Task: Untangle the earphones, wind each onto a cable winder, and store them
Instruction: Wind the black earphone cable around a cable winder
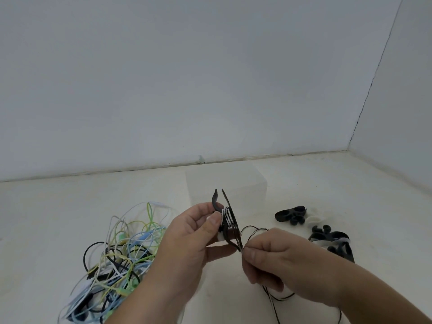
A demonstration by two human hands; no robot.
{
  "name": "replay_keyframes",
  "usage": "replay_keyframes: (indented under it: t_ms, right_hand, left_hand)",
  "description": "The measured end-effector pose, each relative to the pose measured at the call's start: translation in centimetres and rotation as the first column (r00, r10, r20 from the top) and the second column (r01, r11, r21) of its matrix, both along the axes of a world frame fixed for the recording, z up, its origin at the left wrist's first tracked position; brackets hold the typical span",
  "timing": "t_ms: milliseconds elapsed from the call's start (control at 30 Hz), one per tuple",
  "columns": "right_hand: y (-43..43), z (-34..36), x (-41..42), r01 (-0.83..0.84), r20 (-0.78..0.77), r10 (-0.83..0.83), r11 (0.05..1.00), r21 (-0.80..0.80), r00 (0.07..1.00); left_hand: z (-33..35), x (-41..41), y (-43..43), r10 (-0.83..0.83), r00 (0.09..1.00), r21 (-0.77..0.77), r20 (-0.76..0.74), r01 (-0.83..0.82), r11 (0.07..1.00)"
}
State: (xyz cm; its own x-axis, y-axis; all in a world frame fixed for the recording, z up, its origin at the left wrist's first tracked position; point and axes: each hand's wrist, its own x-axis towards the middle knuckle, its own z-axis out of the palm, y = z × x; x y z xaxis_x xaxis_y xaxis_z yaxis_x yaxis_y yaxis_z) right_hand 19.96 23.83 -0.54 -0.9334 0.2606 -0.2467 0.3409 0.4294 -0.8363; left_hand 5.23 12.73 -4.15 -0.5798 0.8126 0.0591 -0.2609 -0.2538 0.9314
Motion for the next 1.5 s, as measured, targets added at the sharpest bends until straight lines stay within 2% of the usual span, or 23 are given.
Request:
replay_keyframes:
  t_ms: [100, 267, 400, 500, 600, 700, 767, 867, 967, 1033, 1133, 1233, 1333, 1433, 1500]
  right_hand:
    - [-0.2, 0.3, 0.0, 0.003, 0.028, -0.002, 1.000, -0.021, 1.000]
    - [-0.6, 0.3, -0.1, -0.046, 0.027, 0.045, 0.999, 0.029, 0.999]
    - [-0.4, 0.1, -0.2, -0.010, -0.009, 0.009, 0.999, -0.032, 1.000]
    - [0.2, 0.2, -0.1, 0.067, -0.093, -0.065, 0.998, 0.019, 0.994]
    - [0.9, 0.5, 0.4, 0.232, -0.243, -0.218, 0.972, 0.030, 0.945]
    - [1.3, 0.7, 0.7, 0.350, -0.383, -0.363, 0.931, -0.107, 0.849]
    - [1.3, 0.7, 0.7, 0.373, -0.427, -0.395, 0.918, -0.137, 0.813]
    - [1.2, 0.3, 0.5, 0.411, -0.490, -0.352, 0.911, 0.015, 0.797]
    - [1.1, -0.2, 0.4, 0.500, -0.561, -0.295, 0.828, 0.253, 0.773]
    - [1.1, -0.2, 0.3, 0.527, -0.596, -0.291, 0.806, 0.269, 0.749]
    - [1.5, -0.3, 0.1, 0.520, -0.535, -0.364, 0.837, 0.173, 0.763]
    - [2.0, -0.7, -0.1, 0.422, -0.338, -0.356, 0.895, 0.146, 0.871]
    - [1.8, -1.3, -0.6, 0.264, -0.184, -0.229, 0.944, 0.197, 0.956]
    - [1.2, -2.0, -1.1, 0.172, -0.139, -0.147, 0.966, 0.193, 0.979]
    - [0.9, -2.0, -1.2, 0.144, -0.128, -0.120, 0.970, 0.196, 0.984]
  left_hand:
    - [-0.1, -0.1, 0.0, 0.019, 1.000, -0.009, -0.020, -0.019, 1.000]
    - [-0.4, 0.0, 0.2, 0.061, 0.996, 0.022, -0.066, -0.060, 0.998]
    - [-0.8, 0.0, 0.2, 0.072, 0.951, -0.026, -0.302, -0.084, 0.996]
    - [-1.0, 0.0, 0.0, 0.028, 0.878, -0.095, -0.477, -0.083, 0.992]
    - [-1.0, -0.3, 0.0, 0.045, 0.877, -0.109, -0.478, -0.109, 0.988]
    - [-0.8, -0.3, 0.0, 0.009, 0.887, -0.134, -0.462, -0.080, 0.988]
    - [-0.6, -0.2, -0.1, -0.045, 0.886, -0.173, -0.462, -0.040, 0.984]
    - [-0.5, 0.4, -0.2, -0.147, 0.888, -0.209, -0.435, 0.059, 0.976]
    - [-0.6, 0.5, -0.3, -0.222, 0.880, -0.242, -0.419, 0.127, 0.962]
    - [-0.5, 0.5, -0.3, -0.254, 0.886, -0.231, -0.388, 0.173, 0.958]
    - [-0.2, 0.4, -0.4, -0.301, 0.905, -0.153, -0.301, 0.266, 0.952]
    - [-0.2, 0.4, -0.4, -0.306, 0.930, -0.035, -0.205, 0.305, 0.952]
    - [-0.2, 0.4, -0.2, -0.194, 0.961, 0.029, -0.198, 0.203, 0.979]
    - [-0.1, 0.1, -0.1, -0.075, 0.985, 0.081, -0.158, 0.089, 0.993]
    - [-0.1, 0.0, -0.1, -0.054, 0.989, 0.107, -0.138, 0.069, 0.992]
